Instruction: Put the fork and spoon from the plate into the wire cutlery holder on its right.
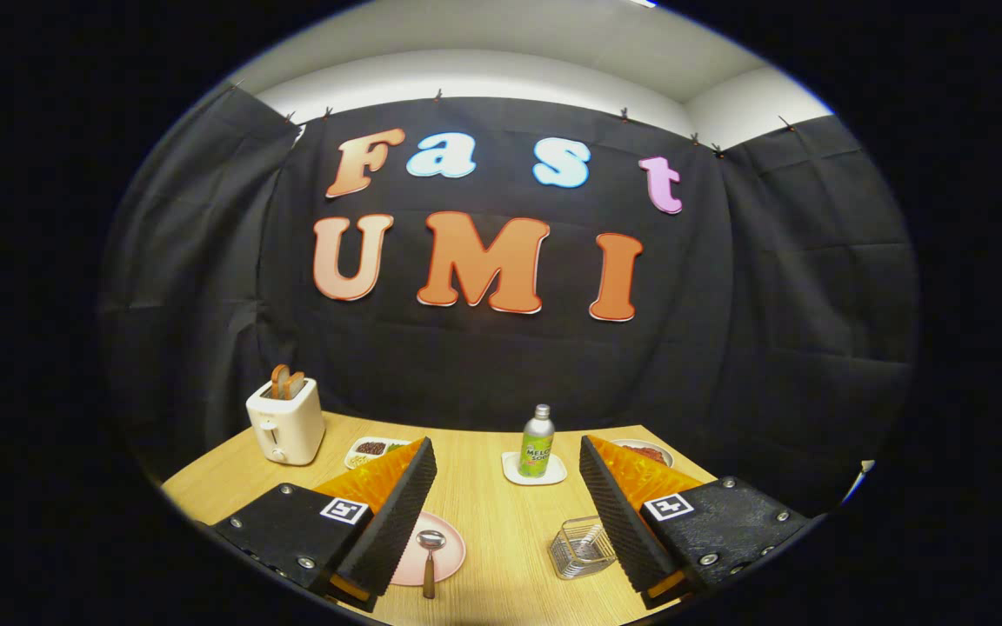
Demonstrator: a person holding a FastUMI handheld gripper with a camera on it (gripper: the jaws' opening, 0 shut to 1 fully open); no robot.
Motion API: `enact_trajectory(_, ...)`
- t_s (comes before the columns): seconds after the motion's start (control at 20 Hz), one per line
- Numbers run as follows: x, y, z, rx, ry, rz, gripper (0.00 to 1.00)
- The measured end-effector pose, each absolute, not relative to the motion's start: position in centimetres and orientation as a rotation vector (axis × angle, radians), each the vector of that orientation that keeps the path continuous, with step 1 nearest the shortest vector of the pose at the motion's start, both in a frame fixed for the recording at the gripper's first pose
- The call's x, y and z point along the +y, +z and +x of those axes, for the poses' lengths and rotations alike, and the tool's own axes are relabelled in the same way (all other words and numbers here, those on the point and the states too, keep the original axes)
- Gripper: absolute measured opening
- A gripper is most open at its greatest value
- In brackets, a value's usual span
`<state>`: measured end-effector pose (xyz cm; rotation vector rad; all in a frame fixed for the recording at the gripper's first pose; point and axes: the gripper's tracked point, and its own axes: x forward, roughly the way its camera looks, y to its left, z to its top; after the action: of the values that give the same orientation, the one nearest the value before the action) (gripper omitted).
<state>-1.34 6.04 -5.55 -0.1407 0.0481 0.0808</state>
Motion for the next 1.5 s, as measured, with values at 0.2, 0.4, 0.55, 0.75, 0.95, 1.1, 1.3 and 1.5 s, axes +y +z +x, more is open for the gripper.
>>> enact_trajectory(0.2, 9.1, -10.5, -0.5, 0.125, 0.16, -0.173, 0.99)
enact_trajectory(0.4, 11.2, -15.7, 0.2, 0.239, 0.223, -0.217, 0.99)
enact_trajectory(0.55, 12.2, -19.1, 0.6, 0.31, 0.265, -0.252, 0.98)
enact_trajectory(0.75, 12.3, -23.5, 1.1, 0.414, 0.274, -0.298, 0.89)
enact_trajectory(0.95, 12.7, -27.2, 1.6, 0.508, 0.286, -0.304, 0.77)
enact_trajectory(1.1, 12.5, -29.5, 1.8, 0.571, 0.271, -0.307, 0.65)
enact_trajectory(1.3, 12.2, -31.6, 2.1, 0.631, 0.249, -0.306, 0.45)
enact_trajectory(1.5, 12.0, -33.0, 2.4, 0.665, 0.231, -0.33, 0.32)
